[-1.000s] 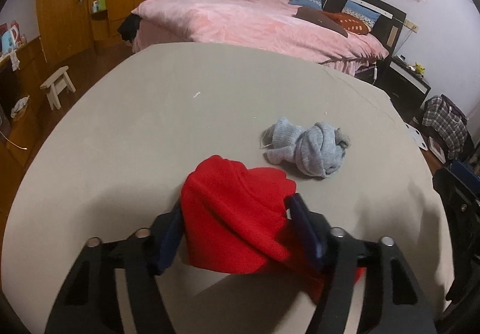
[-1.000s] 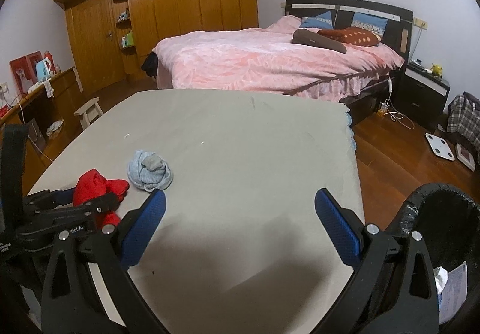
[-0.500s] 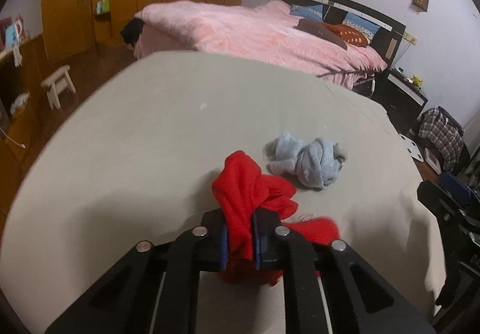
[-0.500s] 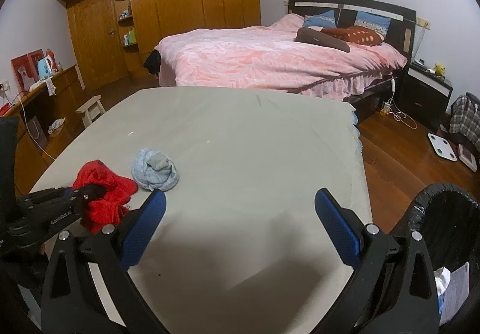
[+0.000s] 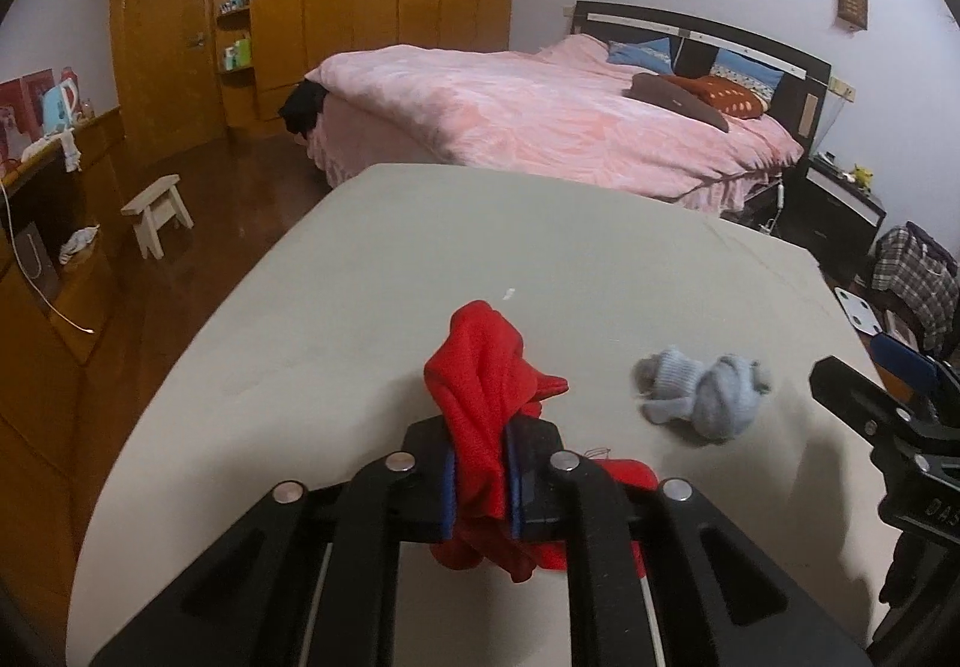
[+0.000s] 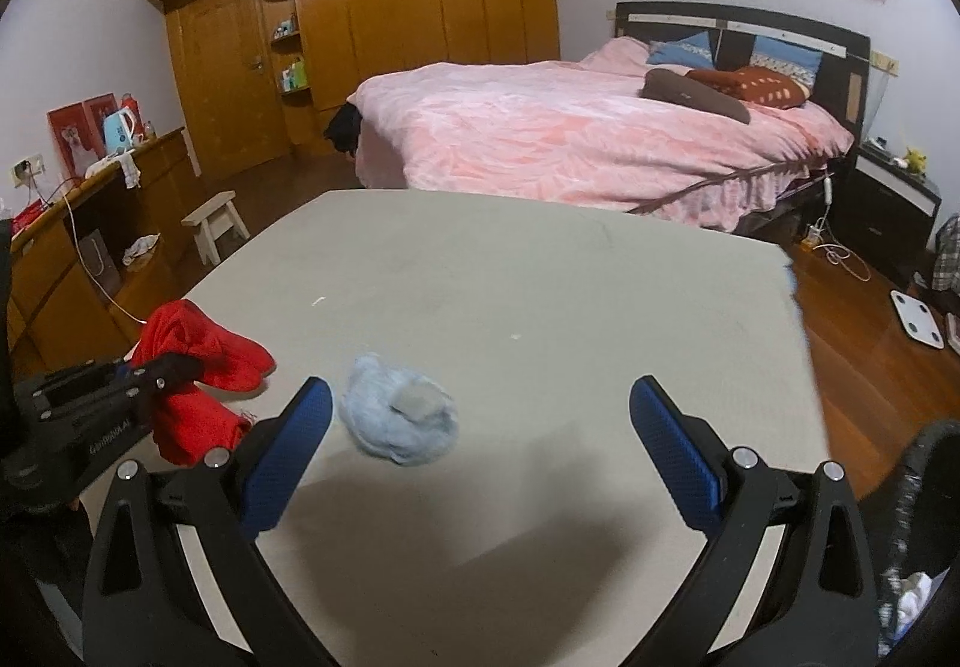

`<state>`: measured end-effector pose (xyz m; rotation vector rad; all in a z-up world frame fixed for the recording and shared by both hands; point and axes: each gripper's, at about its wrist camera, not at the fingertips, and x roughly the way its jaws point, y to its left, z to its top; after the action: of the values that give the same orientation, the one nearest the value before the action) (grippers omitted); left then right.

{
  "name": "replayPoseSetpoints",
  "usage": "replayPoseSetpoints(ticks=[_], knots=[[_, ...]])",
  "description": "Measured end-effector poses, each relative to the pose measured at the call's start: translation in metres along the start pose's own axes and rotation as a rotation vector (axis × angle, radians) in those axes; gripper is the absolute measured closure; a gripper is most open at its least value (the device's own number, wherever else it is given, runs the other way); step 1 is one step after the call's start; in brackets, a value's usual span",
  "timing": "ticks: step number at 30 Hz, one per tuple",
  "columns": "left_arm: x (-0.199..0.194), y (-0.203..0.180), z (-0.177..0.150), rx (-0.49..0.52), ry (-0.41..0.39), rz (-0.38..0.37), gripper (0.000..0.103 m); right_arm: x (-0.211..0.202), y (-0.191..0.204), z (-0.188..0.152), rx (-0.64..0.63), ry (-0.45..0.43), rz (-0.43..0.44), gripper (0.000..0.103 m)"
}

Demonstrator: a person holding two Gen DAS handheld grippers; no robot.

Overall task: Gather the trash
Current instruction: 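Grasp the red cloth with the left gripper and lift it, then grasp the grey sock with the right gripper while the left holds the red cloth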

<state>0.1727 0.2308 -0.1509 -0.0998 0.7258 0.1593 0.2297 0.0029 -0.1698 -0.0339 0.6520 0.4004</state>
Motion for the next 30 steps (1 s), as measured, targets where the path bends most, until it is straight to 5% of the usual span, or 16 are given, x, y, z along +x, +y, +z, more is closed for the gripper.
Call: replayPoseSetpoints(ticks=[15,22,27,30], knots=[[0.011,0.025,0.002,0.013,-0.019,0.021,0.091,0.049,0.032,0.006,0.0,0.105,-0.021,0.007],[0.011,0.03,0.001,0.002,-0.022,0.016,0.091,0.059,0.038,0.002,-0.023,0.16,-0.014,0.032],[0.01,0.031,0.0,-0.007,-0.021,0.015,0.091,0.066,0.037,-0.006,0.001,0.233,0.026,0.037],[0.01,0.031,0.0,-0.009,-0.02,0.014,0.091,0.065,0.038,-0.007,0.006,0.235,0.046,0.048]])
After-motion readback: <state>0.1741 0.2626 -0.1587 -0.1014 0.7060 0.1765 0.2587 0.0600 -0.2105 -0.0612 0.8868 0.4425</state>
